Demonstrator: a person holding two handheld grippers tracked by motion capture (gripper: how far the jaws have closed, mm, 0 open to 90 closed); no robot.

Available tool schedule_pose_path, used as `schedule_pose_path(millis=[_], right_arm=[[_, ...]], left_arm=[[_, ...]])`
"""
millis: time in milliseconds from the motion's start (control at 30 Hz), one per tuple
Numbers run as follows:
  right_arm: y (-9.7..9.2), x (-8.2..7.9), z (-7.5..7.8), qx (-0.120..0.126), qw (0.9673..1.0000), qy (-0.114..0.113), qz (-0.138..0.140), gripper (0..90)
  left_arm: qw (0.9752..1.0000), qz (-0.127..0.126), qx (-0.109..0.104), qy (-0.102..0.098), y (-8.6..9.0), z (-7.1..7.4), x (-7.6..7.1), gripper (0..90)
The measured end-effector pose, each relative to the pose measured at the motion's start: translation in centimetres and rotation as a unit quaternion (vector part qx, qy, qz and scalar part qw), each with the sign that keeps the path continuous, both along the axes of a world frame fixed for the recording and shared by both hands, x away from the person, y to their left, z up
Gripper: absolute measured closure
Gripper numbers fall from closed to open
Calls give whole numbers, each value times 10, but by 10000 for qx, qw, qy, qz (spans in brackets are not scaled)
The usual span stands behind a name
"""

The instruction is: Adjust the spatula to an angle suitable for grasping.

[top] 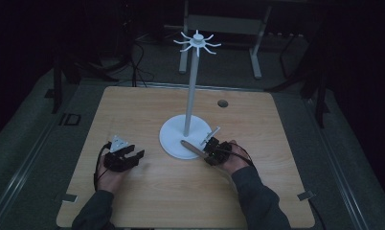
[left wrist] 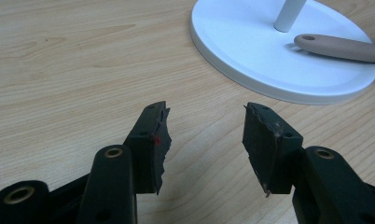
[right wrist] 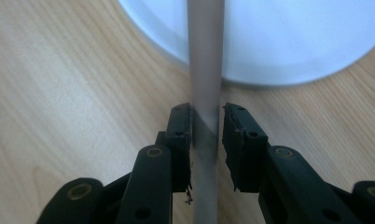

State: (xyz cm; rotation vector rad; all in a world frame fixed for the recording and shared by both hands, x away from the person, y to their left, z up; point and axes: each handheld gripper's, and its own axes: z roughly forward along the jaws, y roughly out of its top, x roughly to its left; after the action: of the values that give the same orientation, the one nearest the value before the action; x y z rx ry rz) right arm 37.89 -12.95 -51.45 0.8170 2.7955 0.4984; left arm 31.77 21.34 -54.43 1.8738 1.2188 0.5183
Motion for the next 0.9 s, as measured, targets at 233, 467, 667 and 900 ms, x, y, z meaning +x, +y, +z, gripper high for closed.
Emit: schedule_pose_path(millis=[233,467,667,900], right_arm=[[11,11,-6,-216,9995,183,151,733],[15,16,-10,-285,9990,309,169,744],[15,17,-11,-255,9989,371,143,751],[11,9,-3,-139,9996,146,210,756]], left_arm=[[10000,-12,-6,2,-1,0,0,503],[10000,-8,-16,6,0,0,0,503],[10000,-22,17,13,-1,0,1,503],[10000,-22,-7,0,-1,0,1,503]])
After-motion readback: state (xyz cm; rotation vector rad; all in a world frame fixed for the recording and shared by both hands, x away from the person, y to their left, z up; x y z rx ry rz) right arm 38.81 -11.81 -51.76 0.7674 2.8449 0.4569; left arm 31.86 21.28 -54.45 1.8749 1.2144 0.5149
